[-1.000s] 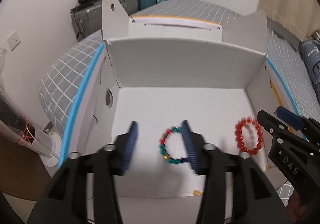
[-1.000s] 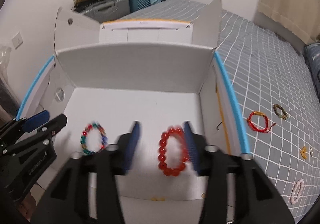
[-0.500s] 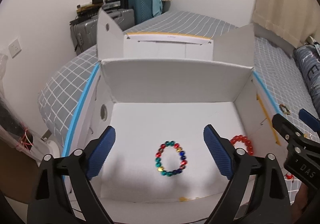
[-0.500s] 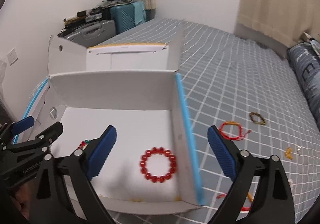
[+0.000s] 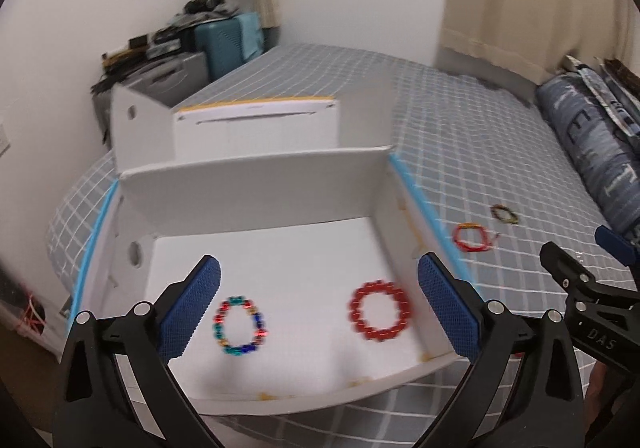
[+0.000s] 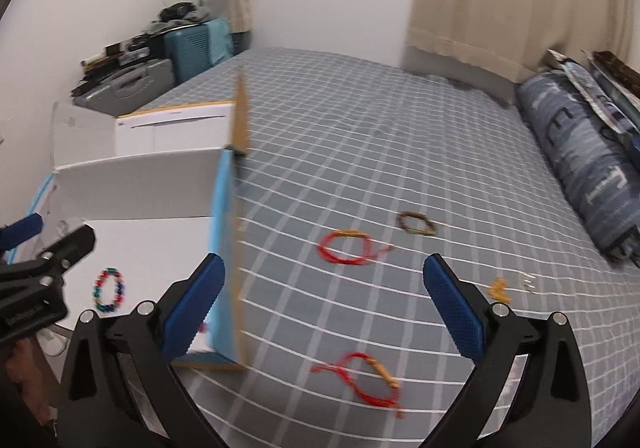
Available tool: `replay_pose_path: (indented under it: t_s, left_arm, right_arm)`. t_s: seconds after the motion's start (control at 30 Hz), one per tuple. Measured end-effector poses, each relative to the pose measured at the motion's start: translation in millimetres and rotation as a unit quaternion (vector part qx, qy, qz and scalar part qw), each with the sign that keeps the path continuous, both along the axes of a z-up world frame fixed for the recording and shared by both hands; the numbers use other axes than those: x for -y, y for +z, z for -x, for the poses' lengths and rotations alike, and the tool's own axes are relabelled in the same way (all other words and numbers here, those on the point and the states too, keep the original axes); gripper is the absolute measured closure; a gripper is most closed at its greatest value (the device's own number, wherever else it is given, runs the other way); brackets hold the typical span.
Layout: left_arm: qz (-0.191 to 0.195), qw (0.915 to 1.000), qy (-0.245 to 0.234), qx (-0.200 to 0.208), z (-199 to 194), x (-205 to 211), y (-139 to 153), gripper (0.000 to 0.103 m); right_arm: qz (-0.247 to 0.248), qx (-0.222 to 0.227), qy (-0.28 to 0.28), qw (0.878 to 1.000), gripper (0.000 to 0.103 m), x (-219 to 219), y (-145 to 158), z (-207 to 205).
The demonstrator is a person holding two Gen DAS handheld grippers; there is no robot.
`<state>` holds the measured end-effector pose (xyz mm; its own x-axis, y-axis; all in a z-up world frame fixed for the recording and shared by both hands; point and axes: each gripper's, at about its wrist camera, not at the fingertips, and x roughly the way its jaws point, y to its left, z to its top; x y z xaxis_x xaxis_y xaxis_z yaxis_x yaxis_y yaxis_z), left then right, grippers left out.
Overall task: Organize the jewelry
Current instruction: 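Move both tools back over the remaining bracelets on the bed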
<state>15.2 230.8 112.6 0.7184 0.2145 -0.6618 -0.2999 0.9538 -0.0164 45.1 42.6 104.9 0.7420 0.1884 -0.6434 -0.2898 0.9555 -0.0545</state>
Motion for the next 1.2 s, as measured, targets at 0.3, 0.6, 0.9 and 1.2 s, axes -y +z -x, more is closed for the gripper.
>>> replay_pose_path:
  t_s: [0.3,0.6,0.9,1.2]
  left_arm:
    - [-0.004,0.9979,-0.064,-0.010,-36,80,8,0.006]
    - [0.009,0.9941,-0.107,-0.016,-90,148,-2,0.006]
    - [0.006,0.9903,-0.128,-0.054,-155,187,-58,0.006]
    - [0.009,0.9896,-0.113,-0.089,-195,190,-107,0.006]
  right_arm:
    - [-0.022,-0.005,-0.065,0.998,0.008,93,19,-10]
    - [-0.028,-0.020,-0.103,0.994,0.008,159,10,-44]
    - [-0.026,-0.053,-0.125,0.990,0.008,196,-43,-93]
    - [-0.031,-0.089,-0.129,0.987,0.008,213,-96,-130]
